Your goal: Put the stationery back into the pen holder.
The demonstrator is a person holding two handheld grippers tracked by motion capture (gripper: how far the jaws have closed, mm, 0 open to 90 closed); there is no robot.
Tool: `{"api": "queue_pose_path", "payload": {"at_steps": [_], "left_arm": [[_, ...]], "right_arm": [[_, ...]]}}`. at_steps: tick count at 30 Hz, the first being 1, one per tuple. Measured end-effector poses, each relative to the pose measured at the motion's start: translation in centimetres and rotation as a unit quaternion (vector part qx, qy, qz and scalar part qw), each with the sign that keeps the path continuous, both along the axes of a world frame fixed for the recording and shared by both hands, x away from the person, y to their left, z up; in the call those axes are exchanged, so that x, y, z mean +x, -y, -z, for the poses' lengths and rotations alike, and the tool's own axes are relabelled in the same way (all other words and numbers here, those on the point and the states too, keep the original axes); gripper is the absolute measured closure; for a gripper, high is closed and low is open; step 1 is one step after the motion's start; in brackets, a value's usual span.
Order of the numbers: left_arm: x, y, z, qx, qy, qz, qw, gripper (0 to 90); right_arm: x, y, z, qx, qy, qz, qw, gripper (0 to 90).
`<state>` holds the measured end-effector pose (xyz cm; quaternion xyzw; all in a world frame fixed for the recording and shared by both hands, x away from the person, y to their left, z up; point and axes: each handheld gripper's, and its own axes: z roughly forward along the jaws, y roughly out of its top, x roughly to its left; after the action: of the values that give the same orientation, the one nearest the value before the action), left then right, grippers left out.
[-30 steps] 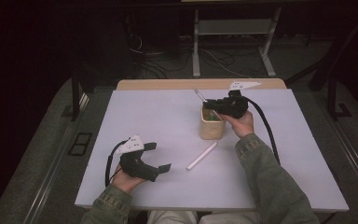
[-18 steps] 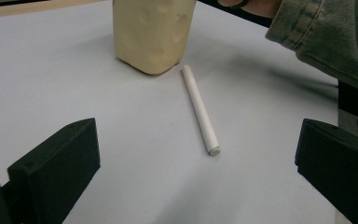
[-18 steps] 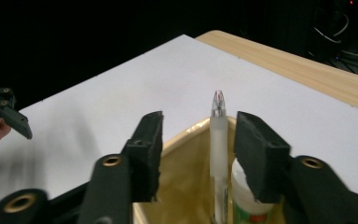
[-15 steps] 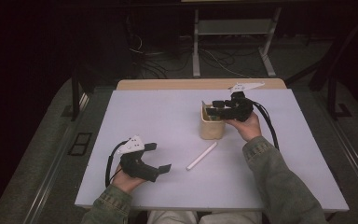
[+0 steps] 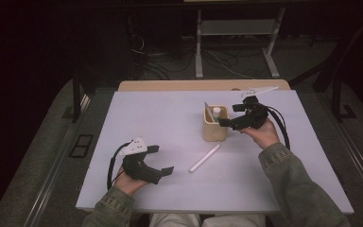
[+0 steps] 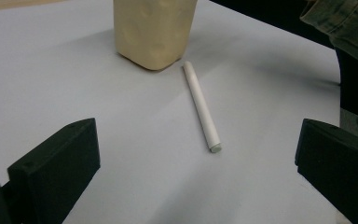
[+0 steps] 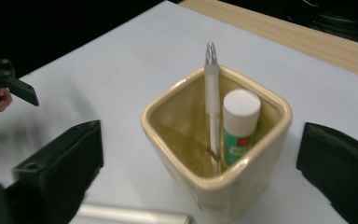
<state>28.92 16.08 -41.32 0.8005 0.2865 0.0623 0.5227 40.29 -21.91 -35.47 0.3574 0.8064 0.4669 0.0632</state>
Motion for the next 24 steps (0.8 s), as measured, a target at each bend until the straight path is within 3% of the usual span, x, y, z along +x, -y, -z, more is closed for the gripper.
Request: {"api": "queue_pose_path", "payload": {"at_steps": [24], "left_arm": [[-0.1,0.0,-0.1,0.0,-0.001,-0.003,1.0,0.0]], "right_arm": [[-6.2,3.1,0.4,-0.003,-0.012,0.001,0.9999,0.4]]}}
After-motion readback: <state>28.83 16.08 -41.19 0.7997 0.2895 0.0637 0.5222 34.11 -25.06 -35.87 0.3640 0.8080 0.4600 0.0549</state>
